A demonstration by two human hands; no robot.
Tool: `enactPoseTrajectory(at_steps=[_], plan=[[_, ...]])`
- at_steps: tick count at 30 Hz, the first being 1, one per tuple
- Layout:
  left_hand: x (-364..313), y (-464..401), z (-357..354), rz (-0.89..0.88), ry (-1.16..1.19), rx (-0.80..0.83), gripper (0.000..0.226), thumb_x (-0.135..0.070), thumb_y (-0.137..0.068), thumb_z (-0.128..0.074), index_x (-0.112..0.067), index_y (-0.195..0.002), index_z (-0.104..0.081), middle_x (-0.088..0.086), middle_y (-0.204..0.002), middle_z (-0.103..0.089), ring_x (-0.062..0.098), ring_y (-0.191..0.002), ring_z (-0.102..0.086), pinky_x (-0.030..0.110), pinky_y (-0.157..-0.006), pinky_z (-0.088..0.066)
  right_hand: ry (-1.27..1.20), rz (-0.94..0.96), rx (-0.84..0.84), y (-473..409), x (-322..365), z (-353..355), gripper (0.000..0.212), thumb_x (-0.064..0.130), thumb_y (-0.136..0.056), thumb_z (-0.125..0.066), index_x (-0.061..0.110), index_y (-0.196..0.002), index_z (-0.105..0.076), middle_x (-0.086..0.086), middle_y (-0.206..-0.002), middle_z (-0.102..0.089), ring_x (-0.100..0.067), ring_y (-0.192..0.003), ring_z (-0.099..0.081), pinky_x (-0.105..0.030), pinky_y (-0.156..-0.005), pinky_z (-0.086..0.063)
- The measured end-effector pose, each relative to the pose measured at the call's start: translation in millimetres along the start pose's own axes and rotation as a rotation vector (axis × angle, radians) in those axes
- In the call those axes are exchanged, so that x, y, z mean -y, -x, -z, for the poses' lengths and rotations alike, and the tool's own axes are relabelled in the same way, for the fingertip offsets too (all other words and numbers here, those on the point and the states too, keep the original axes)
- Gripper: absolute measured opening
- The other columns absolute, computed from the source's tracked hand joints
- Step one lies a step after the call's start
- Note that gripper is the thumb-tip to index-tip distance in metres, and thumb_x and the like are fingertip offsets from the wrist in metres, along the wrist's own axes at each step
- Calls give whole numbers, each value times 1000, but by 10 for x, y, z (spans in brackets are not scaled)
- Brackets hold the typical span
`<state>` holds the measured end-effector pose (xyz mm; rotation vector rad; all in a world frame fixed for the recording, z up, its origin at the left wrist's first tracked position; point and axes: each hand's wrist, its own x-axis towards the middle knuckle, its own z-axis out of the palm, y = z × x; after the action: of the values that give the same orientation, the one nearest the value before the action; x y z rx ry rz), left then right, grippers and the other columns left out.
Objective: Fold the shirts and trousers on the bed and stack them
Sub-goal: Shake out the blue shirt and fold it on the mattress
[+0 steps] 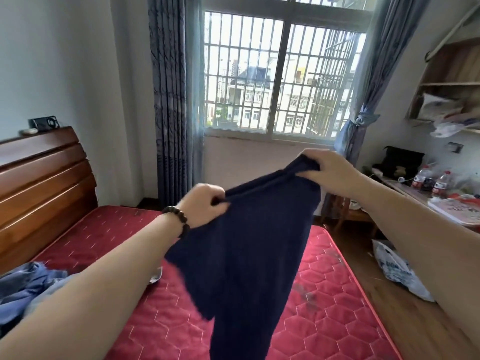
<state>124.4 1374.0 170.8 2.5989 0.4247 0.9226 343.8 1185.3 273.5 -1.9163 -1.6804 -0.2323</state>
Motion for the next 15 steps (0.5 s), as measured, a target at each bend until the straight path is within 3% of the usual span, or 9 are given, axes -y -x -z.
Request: enactPoseTrajectory(at_steps=[2, 4, 6, 9, 12, 15], plan=[[77, 70, 65, 50, 43, -192, 41, -33, -85, -60, -13, -53, -44, -3, -48, -37, 12, -50, -33, 30, -52, -29, -36, -27, -154, 10, 24, -70, 8, 10, -86, -65, 14, -92, -64, 10, -83, -64, -11, -81, -59, -11, -68, -36], [99, 208, 27, 17, 9, -139, 49, -36, -87, -64, -16, -49, -38, -3, -47, -32, 13, -48, -30, 29, -50, -26, -4, -28, -105, 24, 75, -180, 6, 7, -86, -64, 12, -90, -63, 9, -81, -63, -13, -80, -60, -6, -67, -35], [127, 375, -60, -6, -2, -52, 52, -33, -85, -71, -13, -48, -39, -4, -47, -33, 14, -48, -31, 27, -50, -27, -4, -50, -33, 31, 155, -260, 7, 7, -86, -64, 14, -88, -62, 7, -82, -62, -16, -84, -59, -13, -66, -34], [217, 553, -187, -35, -8, -33, 51, -34, -85, -70, -13, -49, -40, -9, -47, -36, 9, -47, -33, 17, -51, -25, -4, -41, -59, 16, 290, -319, 12, 9, -86, -64, 20, -88, -61, 8, -84, -62, -13, -85, -56, -18, -70, -33], [255, 732, -375, 3, 64, 1, 52, -38, -90, -62, -18, -48, -41, -10, -45, -38, 8, -44, -35, 16, -50, -26, 22, -58, -40, 21, 405, -394, 7, 11, -88, -63, 13, -94, -65, 3, -91, -66, -14, -87, -57, -18, -70, -33], [293, 930, -579, 35, 87, 45, 47, -35, -86, -67, -24, -50, -40, -10, -47, -42, 8, -45, -38, 13, -51, -27, 6, -80, -21, 56, 480, -418, 13, 9, -89, -62, 9, -101, -67, -1, -96, -68, -14, -90, -59, -19, -73, -37]])
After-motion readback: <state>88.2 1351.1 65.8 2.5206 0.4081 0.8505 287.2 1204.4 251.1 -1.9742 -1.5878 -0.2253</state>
